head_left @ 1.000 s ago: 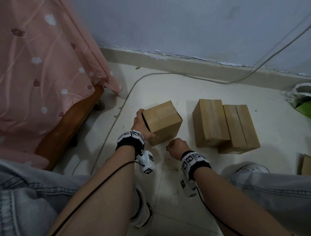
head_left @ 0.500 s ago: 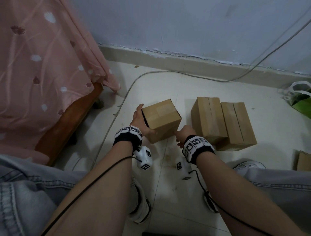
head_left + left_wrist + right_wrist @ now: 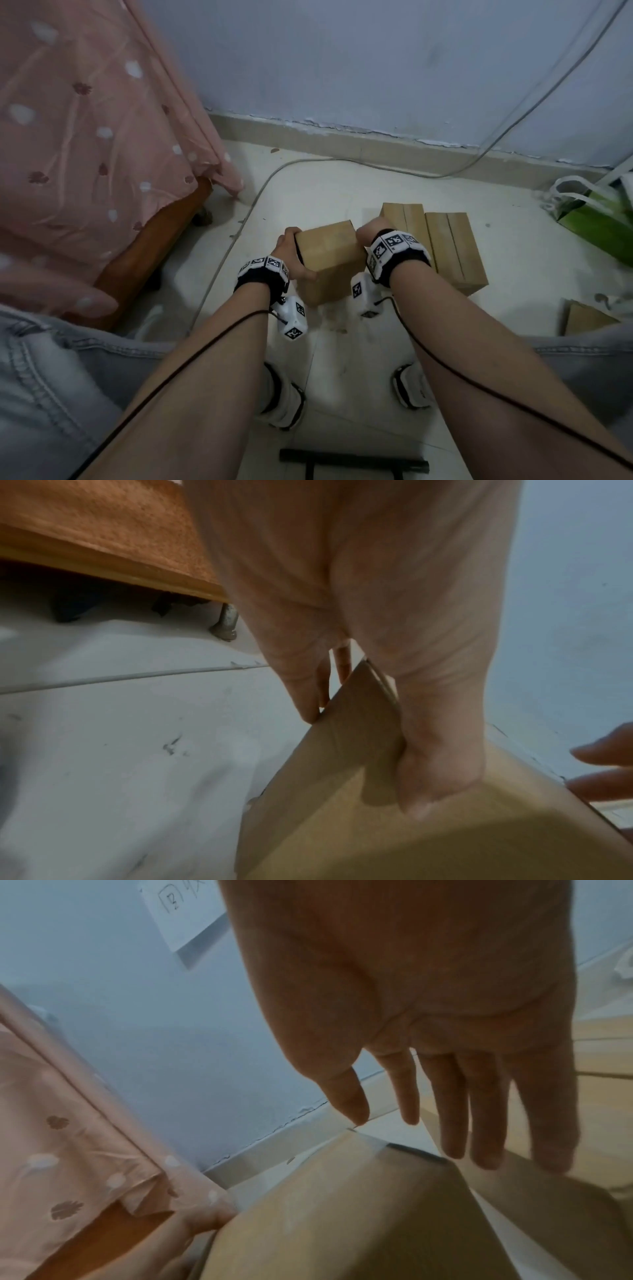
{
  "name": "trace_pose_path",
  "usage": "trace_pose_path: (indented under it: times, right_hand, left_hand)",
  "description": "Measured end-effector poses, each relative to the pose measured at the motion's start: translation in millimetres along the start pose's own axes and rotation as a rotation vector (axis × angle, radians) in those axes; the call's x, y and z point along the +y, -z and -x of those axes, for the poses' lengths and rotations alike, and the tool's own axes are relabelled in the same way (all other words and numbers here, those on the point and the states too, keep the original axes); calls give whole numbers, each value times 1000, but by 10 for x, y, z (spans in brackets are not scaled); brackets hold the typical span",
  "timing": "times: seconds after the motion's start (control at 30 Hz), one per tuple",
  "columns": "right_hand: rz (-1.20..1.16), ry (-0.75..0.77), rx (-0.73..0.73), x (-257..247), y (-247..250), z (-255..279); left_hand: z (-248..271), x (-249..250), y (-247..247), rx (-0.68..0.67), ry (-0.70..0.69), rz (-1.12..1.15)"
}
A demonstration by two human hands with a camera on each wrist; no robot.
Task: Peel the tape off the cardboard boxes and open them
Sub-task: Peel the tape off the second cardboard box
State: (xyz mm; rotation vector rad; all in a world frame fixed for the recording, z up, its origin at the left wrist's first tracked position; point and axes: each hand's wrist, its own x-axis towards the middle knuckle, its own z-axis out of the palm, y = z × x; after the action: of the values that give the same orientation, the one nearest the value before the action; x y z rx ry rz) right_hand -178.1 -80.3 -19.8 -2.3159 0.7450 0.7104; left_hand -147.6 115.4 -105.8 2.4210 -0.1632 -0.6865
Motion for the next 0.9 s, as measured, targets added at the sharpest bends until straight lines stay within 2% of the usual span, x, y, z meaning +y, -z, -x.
trace_pose_path:
  times: [0.1,0.2,0.3,0.4,0.57,0.77,0.83,0.9]
  right_hand:
    - [-15,0,-80,97,-190,-219]
    - [-38,-4,-159,132,-200,-121]
    - [-49,36,-124,202,-224,-96]
    - [-165,49,-123,300,-328,-181]
    - [-242,74,-108,314,-431,-263]
    - [-195,-30,-71,182,-425,-317]
    - [-185,15,-23,142,-451,-341]
    - [-174,166,53,139,-495,-352]
  left_hand:
    - [119,-48,-99,-17,18,-9]
    - [172,-26,-133,-36,14,3]
    - [148,-17,-177,-44,4,70]
    - [117,-24,-253,-32,48,150]
    - [-1,-132,-326,54,104,293]
    - [-43,-148,-330,28,154,379]
    - [-48,-130,-321,16,190,454]
    - [-56,-128,-322,15,194,495]
